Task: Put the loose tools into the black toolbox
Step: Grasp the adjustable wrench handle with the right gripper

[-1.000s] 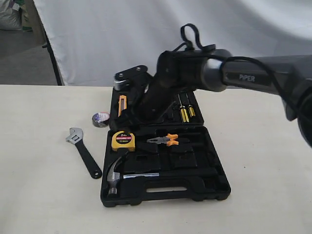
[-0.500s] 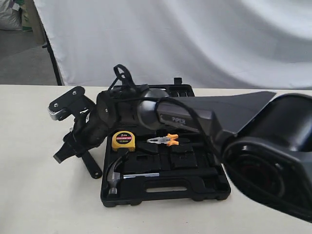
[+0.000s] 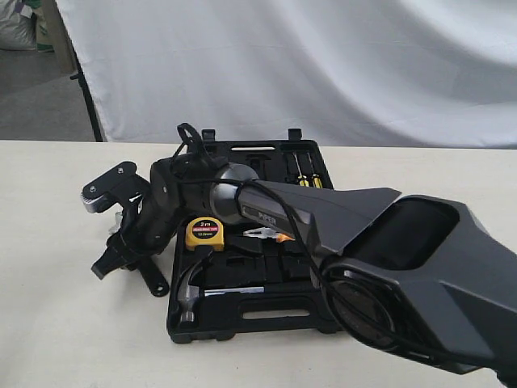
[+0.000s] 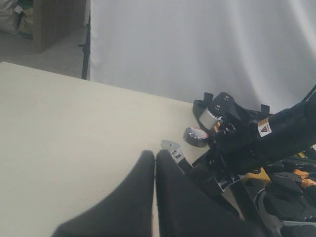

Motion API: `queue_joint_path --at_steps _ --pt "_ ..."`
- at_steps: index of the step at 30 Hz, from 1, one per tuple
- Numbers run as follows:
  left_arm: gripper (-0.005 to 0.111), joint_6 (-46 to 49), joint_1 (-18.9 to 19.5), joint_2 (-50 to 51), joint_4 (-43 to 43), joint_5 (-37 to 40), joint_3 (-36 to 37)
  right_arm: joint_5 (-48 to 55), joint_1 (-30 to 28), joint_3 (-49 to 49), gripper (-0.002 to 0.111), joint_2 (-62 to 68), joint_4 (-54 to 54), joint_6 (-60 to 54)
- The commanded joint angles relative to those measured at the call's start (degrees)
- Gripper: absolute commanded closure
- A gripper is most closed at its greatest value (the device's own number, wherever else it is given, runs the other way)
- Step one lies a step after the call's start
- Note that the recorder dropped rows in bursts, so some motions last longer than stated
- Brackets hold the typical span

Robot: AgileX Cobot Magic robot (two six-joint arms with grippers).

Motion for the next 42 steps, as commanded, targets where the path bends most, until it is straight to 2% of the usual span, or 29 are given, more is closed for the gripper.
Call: queue_joint_path --at_steps 1,4,6,7,8,9,10,11,13,17,22,31,34,42 --pt "0.106 -0.3 1.5 -0.2 0.3 -0.4 -0.2 4.4 0.4 -0.1 0.060 0.2 -0.2 0.1" --pt "0.106 -0.3 1.5 -0.2 0.3 -0.4 -0.2 7.4 0.7 -0.1 0.060 0.2 -0.2 0.1" --pt "0.106 -0.3 1.5 -0.2 0.3 -0.4 -0.2 11.9 1.1 -0.1 0.063 0.2 -0.1 -0.9" --pt "0.106 -0.3 1.5 -0.2 0.3 -0.4 -0.2 14.8 1.7 -0.1 0.073 0.2 0.1 -1.8" --pt "0.106 -0.3 1.5 -0.2 0.3 -0.4 -0.2 15.7 1.8 -0.1 0.078 0.2 0.1 -1.8" --pt "0.106 -0.3 1.5 -0.2 0.3 -0.4 -0.2 18.0 2.9 -0.1 0.091 0.2 1.2 -1.8" --pt "0.106 -0.3 1.5 -0.2 0.3 -0.4 -0.2 19.5 3.3 -0.1 0.098 0.2 2.0 -2.1" --pt "0.106 -0.3 1.5 -0.2 0.3 -0.4 -0.2 24.2 4.8 -0.1 0.109 0.1 3.3 -4.0" --pt "0.106 -0.3 1.5 -0.2 0.3 -0.4 -0.2 31.4 7.2 -0.1 0.108 -0.6 3.3 -4.7" --pt "0.106 -0.3 1.5 -0.2 0.3 -0.4 -0.2 31.9 10.4 0.8 0.108 -2.6 3.5 -4.7" --pt "0.106 -0.3 1.5 -0.2 0.3 -0.4 -0.2 31.9 12.8 13.1 0.108 -8.6 6.8 -8.1" --pt "0.106 -0.3 1.5 -0.2 0.3 -0.4 -0.2 24.1 11.5 30.2 0.108 -19.6 4.1 -7.7" --pt "0.106 -0.3 1.5 -0.2 0.3 -0.4 -0.2 20.4 11.5 32.1 0.108 -20.7 4.3 -7.7" --pt "0.106 -0.3 1.5 -0.2 0.3 -0.4 -0.2 20.9 11.5 32.2 0.108 -19.6 3.7 -7.7"
